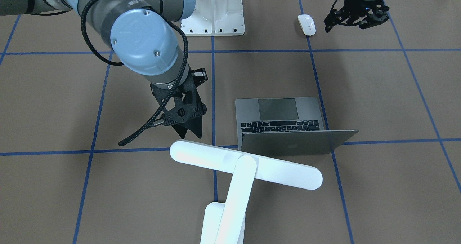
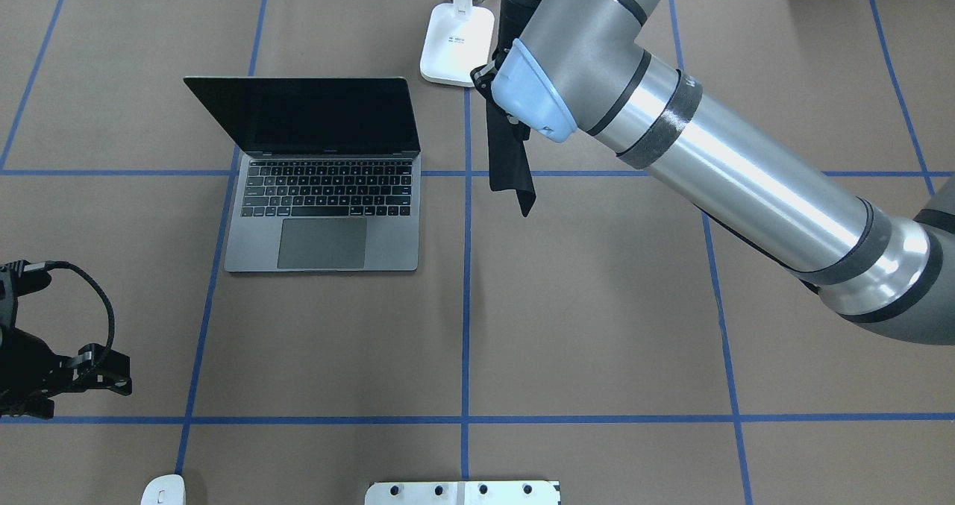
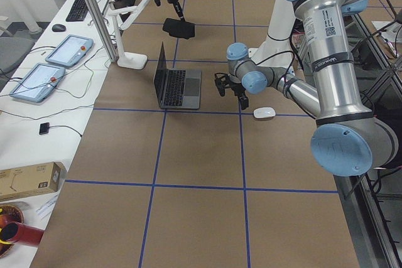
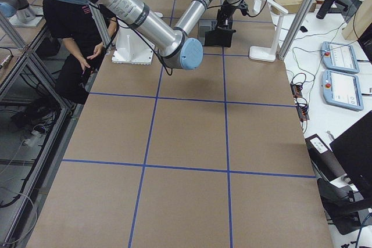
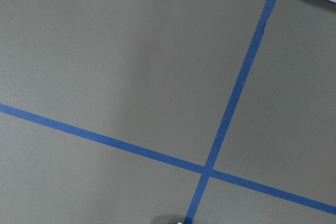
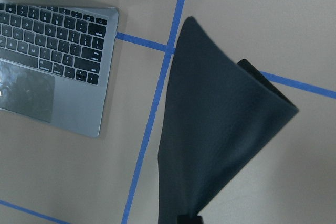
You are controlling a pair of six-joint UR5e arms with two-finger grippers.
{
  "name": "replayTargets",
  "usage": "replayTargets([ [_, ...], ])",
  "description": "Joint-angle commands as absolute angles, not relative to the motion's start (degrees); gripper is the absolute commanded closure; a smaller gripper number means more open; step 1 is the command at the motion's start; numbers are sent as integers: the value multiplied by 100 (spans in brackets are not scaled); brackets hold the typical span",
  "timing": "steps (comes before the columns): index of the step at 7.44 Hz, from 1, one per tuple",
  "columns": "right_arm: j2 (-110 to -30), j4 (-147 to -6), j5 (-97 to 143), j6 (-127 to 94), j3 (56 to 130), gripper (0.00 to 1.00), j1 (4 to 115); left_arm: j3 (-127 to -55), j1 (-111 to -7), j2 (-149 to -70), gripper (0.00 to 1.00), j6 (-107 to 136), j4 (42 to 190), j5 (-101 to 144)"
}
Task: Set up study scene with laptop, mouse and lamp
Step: 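Carry the mouse pad with the right gripper beside the laptop and release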
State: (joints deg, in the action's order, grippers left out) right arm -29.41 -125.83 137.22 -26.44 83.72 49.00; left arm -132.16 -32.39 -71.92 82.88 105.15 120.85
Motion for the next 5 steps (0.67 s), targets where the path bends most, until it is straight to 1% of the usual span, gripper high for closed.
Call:
replayTargets([
  [1,-2953,-12937,13693,-2610,8640,82,4878,-13140,-3234,-7190,5,8288,10616,12085],
  [2,-2971,-12937,13624,-2367,8666,1,4852,-13122,-3234,-7198,5,8288,10626,12085],
  [3,-3006,-12937,13571,-2286,8718,0,4860,-13087,-3234,-7216,1,8279,10626,12085],
  [4,-3119,-12937,13570,-2276,8936,0,4860,-13078,-3226,-7225,1,8279,10643,12094],
  [5,-3607,-12885,13536,-2276,9678,0,4869,-13078,-3199,-7216,0,8279,10644,12094],
])
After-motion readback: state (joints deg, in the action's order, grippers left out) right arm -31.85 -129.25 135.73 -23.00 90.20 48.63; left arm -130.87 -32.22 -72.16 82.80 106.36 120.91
